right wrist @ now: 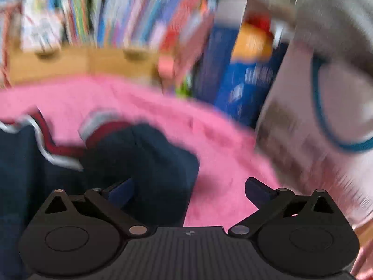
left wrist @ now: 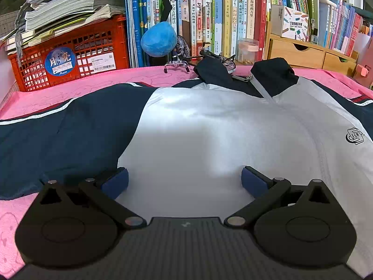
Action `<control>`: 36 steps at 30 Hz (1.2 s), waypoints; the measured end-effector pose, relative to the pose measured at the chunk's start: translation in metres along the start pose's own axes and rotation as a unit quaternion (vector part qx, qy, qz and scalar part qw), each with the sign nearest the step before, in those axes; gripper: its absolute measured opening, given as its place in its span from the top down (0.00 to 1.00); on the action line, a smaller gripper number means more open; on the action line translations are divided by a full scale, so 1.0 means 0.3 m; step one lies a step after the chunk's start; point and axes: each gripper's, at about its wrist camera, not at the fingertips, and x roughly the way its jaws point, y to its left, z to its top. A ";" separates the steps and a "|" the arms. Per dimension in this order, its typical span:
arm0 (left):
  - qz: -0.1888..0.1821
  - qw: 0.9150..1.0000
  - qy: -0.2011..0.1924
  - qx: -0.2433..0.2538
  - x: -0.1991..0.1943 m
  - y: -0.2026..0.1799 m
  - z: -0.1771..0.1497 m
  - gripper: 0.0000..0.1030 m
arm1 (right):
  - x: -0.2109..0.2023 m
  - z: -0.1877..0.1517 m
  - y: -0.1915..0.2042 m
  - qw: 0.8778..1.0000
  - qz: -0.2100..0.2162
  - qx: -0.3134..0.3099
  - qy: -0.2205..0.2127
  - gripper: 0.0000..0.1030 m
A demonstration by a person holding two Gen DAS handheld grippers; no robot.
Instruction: Fold clothes
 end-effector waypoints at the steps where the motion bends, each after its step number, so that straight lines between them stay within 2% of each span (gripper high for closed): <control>1: 0.000 1.000 0.000 0.000 0.000 0.000 0.000 0.00 | 0.007 0.003 -0.014 0.998 0.048 0.030 0.018 0.50; 2: 0.000 1.000 0.000 0.000 0.000 0.001 -0.001 0.00 | 0.013 0.008 -0.028 0.994 0.090 0.059 0.036 0.91; 3: 0.000 1.000 0.000 0.000 0.000 0.001 -0.001 0.00 | 0.000 0.032 -0.037 0.994 0.074 0.067 0.046 0.94; 5: -0.001 1.000 0.000 0.000 0.000 0.002 -0.001 0.00 | -0.057 0.086 -0.027 1.000 0.019 0.018 0.005 0.96; 6: -0.001 1.000 0.000 0.000 0.000 0.002 -0.002 0.00 | -0.097 0.112 -0.011 0.998 -0.036 -0.028 -0.045 0.96; 8: -0.001 1.000 -0.001 0.000 0.000 0.003 -0.002 0.00 | -0.160 0.154 0.011 0.976 -0.129 -0.106 -0.142 0.96; 10: -0.001 1.000 -0.001 -0.001 0.000 0.003 -0.003 0.00 | -0.202 0.171 -0.001 0.945 -0.181 -0.144 -0.233 0.95; 11: -0.001 1.000 -0.001 -0.001 0.000 0.003 -0.003 0.00 | -0.206 0.180 -0.028 0.938 -0.178 -0.139 -0.264 0.95; 12: -0.001 1.000 0.000 -0.001 0.000 0.003 -0.003 0.00 | -0.189 0.190 -0.053 0.940 -0.171 -0.135 -0.262 0.94; 14: -0.001 1.000 0.000 -0.001 0.000 0.003 -0.003 0.00 | -0.110 0.191 -0.099 0.964 -0.146 -0.116 -0.187 0.93; 16: -0.001 1.000 0.000 -0.001 0.000 0.003 -0.004 0.00 | -0.031 0.165 -0.143 0.983 -0.111 -0.089 -0.112 0.86; 17: 0.000 1.000 0.000 -0.001 0.001 0.003 -0.004 0.00 | -0.016 0.136 -0.144 0.986 -0.110 -0.082 -0.097 0.71; 18: 0.000 1.000 0.000 -0.001 0.001 0.002 -0.005 0.00 | 0.000 0.108 -0.146 0.988 -0.110 -0.075 -0.081 0.48; 19: 0.000 1.000 0.000 -0.001 0.001 0.002 -0.005 0.00 | 0.013 0.079 -0.146 0.989 -0.110 -0.068 -0.068 0.37; 20: 0.001 1.000 0.000 0.000 0.000 0.000 -0.003 0.00 | -0.013 0.052 -0.135 0.988 -0.116 -0.067 -0.081 0.28; 22: 0.003 1.000 0.001 0.002 -0.002 -0.002 0.001 0.00 | -0.081 0.016 -0.100 0.985 -0.115 -0.068 -0.109 0.28; 24: 0.008 1.000 0.000 0.011 -0.015 -0.010 0.017 0.00 | -0.171 0.020 -0.045 0.986 -0.054 -0.074 -0.142 0.29; 27: -0.010 0.999 -0.047 0.024 -0.061 -0.023 0.086 0.00 | -0.303 0.044 0.150 0.978 0.090 -0.101 -0.160 0.37; 29: -0.022 0.996 -0.079 0.026 -0.088 -0.029 0.136 0.00 | -0.381 0.050 0.309 0.962 0.189 -0.120 -0.159 0.44; 30: -0.024 0.997 -0.075 0.021 -0.071 -0.025 0.136 0.00 | -0.383 0.060 0.395 0.954 0.226 -0.130 -0.146 0.50; 32: -0.027 0.997 -0.065 0.010 -0.034 -0.015 0.135 0.00 | -0.386 0.079 0.567 0.935 0.299 -0.148 -0.120 0.57; 33: -0.029 0.998 -0.060 0.005 -0.016 -0.010 0.134 0.00 | -0.373 0.083 0.650 0.930 0.313 -0.159 -0.108 0.61; 36: -0.034 0.998 -0.045 -0.010 0.040 0.005 0.132 0.00 | -0.295 0.114 0.842 0.933 0.315 -0.162 -0.071 0.63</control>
